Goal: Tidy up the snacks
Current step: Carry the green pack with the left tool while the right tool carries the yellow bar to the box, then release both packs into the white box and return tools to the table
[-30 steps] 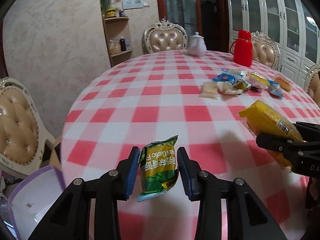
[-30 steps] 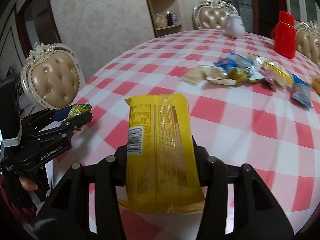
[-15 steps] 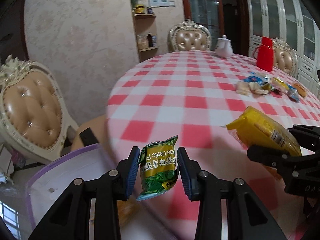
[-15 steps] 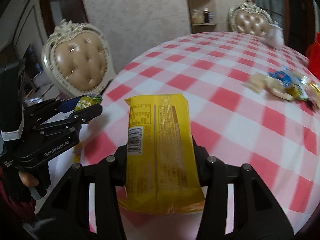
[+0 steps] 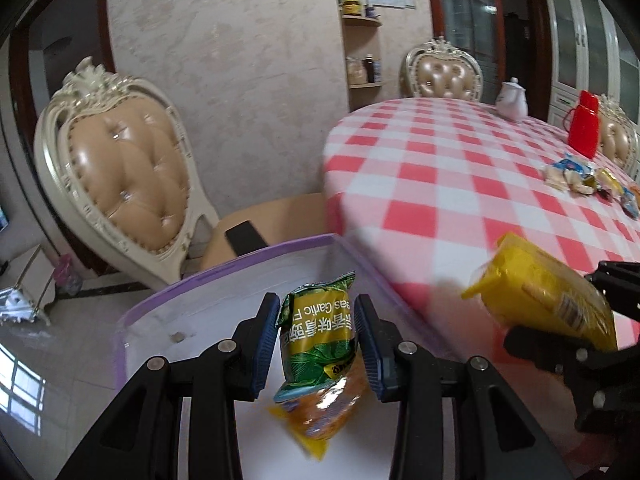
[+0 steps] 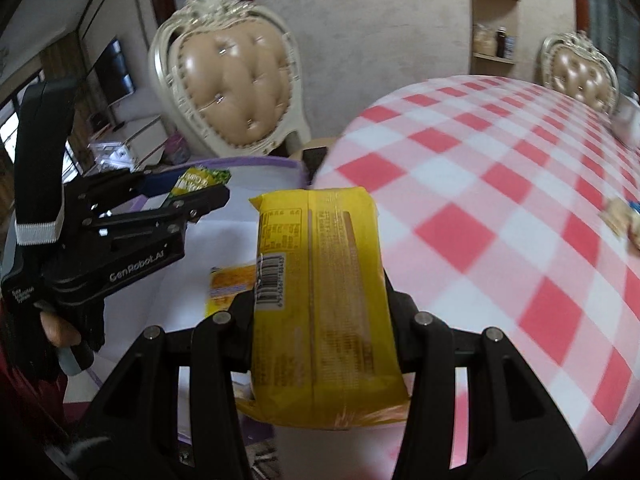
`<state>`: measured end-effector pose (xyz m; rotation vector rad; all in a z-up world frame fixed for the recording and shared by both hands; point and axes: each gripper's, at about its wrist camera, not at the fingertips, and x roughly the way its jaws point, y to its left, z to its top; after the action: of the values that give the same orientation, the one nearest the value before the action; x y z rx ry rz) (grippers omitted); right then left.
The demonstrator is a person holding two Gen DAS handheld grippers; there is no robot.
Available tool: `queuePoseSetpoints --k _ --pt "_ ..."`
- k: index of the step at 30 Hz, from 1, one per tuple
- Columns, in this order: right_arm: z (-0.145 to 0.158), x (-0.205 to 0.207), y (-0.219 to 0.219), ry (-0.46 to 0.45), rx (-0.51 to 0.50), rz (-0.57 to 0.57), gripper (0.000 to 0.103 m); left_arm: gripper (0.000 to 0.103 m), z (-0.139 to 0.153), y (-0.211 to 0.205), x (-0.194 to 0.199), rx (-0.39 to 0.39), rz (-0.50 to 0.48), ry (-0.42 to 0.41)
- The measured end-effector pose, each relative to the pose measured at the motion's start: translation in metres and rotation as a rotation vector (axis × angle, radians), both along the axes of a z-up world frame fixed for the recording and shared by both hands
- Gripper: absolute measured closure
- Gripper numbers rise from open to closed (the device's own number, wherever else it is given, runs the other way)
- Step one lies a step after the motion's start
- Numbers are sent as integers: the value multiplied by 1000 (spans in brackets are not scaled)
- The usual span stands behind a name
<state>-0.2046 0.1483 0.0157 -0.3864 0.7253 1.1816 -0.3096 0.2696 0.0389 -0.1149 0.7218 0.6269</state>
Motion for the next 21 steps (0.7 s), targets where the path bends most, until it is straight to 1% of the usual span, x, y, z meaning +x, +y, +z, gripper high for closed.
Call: queuePoseSetpoints --k 10,15,18,19,20,21 --pt "-19 -47 40 -31 -76 151 52 63 -11 33 -30 2 93 43" --pt "-25 -62 50 -36 -101 202 52 63 -15 40 -37 7 123 64" --pt "-27 -64 51 -22 -109 219 52 57 -14 42 -38 22 153 74" --pt "-26 -63 50 -14 -104 220 51 51 -13 42 -38 35 170 80" --pt "-24 -62 48 -7 -95 219 50 42 -11 41 -38 45 180 78" --pt "-22 -60 46 1 -82 219 50 37 -9 41 -37 55 186 74"
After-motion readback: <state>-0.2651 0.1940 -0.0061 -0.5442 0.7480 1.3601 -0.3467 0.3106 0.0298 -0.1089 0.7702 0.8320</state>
